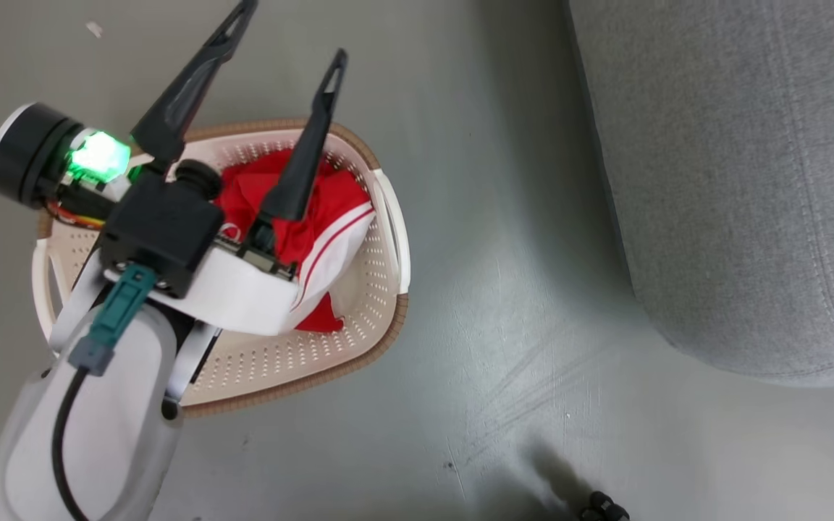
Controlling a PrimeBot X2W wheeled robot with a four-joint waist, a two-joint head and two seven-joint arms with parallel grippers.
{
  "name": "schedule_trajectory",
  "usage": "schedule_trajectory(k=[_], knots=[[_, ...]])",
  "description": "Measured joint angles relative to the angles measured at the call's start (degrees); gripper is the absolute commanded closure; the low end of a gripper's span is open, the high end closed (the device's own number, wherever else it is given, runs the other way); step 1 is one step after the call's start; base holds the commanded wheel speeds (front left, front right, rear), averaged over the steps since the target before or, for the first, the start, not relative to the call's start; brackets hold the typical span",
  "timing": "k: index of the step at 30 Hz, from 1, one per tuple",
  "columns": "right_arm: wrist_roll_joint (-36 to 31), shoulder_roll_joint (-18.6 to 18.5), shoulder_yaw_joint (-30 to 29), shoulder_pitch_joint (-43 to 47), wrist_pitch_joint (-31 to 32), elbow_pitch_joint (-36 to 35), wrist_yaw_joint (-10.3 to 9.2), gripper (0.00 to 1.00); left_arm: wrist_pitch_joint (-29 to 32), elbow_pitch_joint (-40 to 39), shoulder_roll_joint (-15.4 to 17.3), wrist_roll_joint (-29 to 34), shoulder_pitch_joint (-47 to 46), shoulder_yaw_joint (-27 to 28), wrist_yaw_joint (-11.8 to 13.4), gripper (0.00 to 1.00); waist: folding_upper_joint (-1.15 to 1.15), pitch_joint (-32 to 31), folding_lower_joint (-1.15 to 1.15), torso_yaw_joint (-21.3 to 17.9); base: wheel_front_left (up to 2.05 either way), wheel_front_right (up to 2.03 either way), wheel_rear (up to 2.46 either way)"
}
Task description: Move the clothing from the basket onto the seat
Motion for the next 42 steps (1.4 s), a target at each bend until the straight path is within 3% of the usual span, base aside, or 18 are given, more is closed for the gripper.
schedule_trajectory(k=[17, 35, 42], knots=[[-3.0, 9.4, 7.7, 8.7, -1.2, -6.8, 0.00, 0.00, -6.7, 4.3, -1.9, -4.4, 8.3, 5.5, 4.5, 0.00, 0.00, -8.9, 0.00, 2.7, 0.00, 0.00, 0.00], [-4.0, 11.6, 15.6, 18.4, -1.8, -11.5, 0.00, 0.00, -10.9, 9.6, -3.9, -10.1, 17.4, 9.5, 6.3, 0.00, 0.00, -19.5, 0.00, 7.7, 0.00, 0.00, 0.00], [-3.3, 12.5, 18.1, 22.4, -1.9, -18.9, 0.00, 0.00, -11.8, 11.3, -4.0, -11.0, 20.9, 11.0, 6.8, 0.00, 0.00, -23.4, 0.00, 9.6, 0.00, 0.00, 0.00]])
